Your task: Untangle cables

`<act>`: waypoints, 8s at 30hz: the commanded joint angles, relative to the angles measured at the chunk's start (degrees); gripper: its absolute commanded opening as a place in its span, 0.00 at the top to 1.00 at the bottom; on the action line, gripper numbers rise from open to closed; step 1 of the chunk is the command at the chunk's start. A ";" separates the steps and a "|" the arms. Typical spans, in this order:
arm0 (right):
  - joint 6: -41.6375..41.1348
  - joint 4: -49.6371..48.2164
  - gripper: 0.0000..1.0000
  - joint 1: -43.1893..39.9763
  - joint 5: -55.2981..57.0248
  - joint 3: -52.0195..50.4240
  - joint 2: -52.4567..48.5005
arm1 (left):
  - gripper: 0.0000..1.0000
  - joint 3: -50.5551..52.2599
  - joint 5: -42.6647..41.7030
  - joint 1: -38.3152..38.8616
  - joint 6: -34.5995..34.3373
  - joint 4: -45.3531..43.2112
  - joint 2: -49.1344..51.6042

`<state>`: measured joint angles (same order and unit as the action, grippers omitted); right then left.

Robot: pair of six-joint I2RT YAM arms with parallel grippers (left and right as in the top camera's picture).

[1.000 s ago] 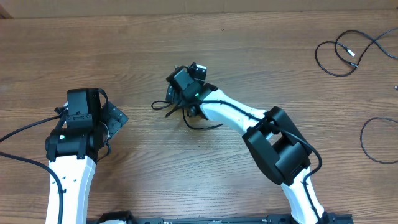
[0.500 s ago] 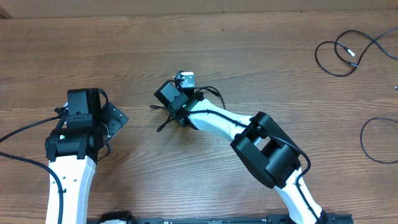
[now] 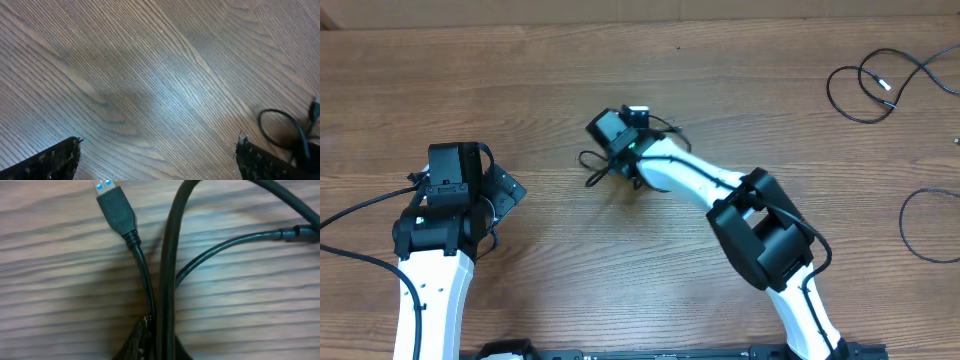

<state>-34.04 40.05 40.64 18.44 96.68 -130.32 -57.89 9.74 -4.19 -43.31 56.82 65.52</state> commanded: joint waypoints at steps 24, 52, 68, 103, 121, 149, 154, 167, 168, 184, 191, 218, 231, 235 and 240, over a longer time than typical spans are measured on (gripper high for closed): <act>32.17 0.42 0.96 -37.81 -12.66 19.08 -0.17 | 0.00 -0.44 1.18 -0.31 -0.57 -0.02 -0.26; 16.94 8.02 0.00 -42.53 -15.58 20.13 15.04 | 0.00 -0.44 1.18 -0.31 -0.57 -0.02 -0.28; 21.90 15.30 0.00 -42.53 -15.56 19.37 30.05 | 0.01 -0.44 1.18 -0.31 -0.57 -0.02 -0.26; 21.90 38.75 0.00 -42.53 -15.58 19.26 56.85 | 0.01 -0.44 1.18 -0.31 -0.57 -0.02 -0.26; 21.90 38.75 0.00 -41.44 -15.78 19.23 53.40 | 0.01 -0.44 1.18 -0.31 -0.57 -0.02 -0.26; 21.90 38.75 0.00 -35.85 -15.78 19.23 70.31 | 0.00 -0.44 1.18 -0.31 -0.57 -0.02 -0.26; 21.90 38.80 0.00 -34.25 -15.58 19.10 74.31 | 0.01 -0.44 1.18 -0.31 -0.57 -0.02 -0.28; 21.92 28.15 0.00 -34.29 -15.58 1.01 87.17 | 0.01 -0.44 1.18 -0.31 -0.57 -0.02 -0.28; 21.92 25.92 0.00 -34.40 -15.58 -2.49 88.89 | 0.01 -0.44 1.18 -0.31 -0.57 -0.02 -0.26; 21.90 4.52 0.00 -40.54 -15.56 -41.51 112.02 | 0.01 -0.44 1.18 -0.31 -0.57 -0.02 -0.26; 21.90 -3.54 0.00 -38.03 -15.56 -55.30 121.83 | 0.01 -0.44 1.18 -0.31 -0.57 -0.02 -0.26; 21.66 -32.33 0.00 -41.35 -16.63 -89.11 130.16 | 0.00 -0.44 1.18 -0.31 -0.57 -0.02 -0.26; 21.68 -33.99 0.00 -45.22 -16.46 -91.49 130.16 | 0.01 -0.44 1.18 -0.31 -0.57 -0.02 -0.26; 21.64 -37.73 0.00 -45.22 -18.64 -94.16 130.16 | 0.01 -0.44 1.18 -0.31 -0.57 -0.02 -0.26; 21.64 -41.00 0.00 -45.22 -19.71 -96.32 130.16 | 0.01 -0.44 1.18 -0.31 -0.57 -0.02 -0.26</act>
<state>-12.23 0.30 -4.25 -0.05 1.45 -0.84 -57.89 9.74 -4.19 -43.31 56.84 65.52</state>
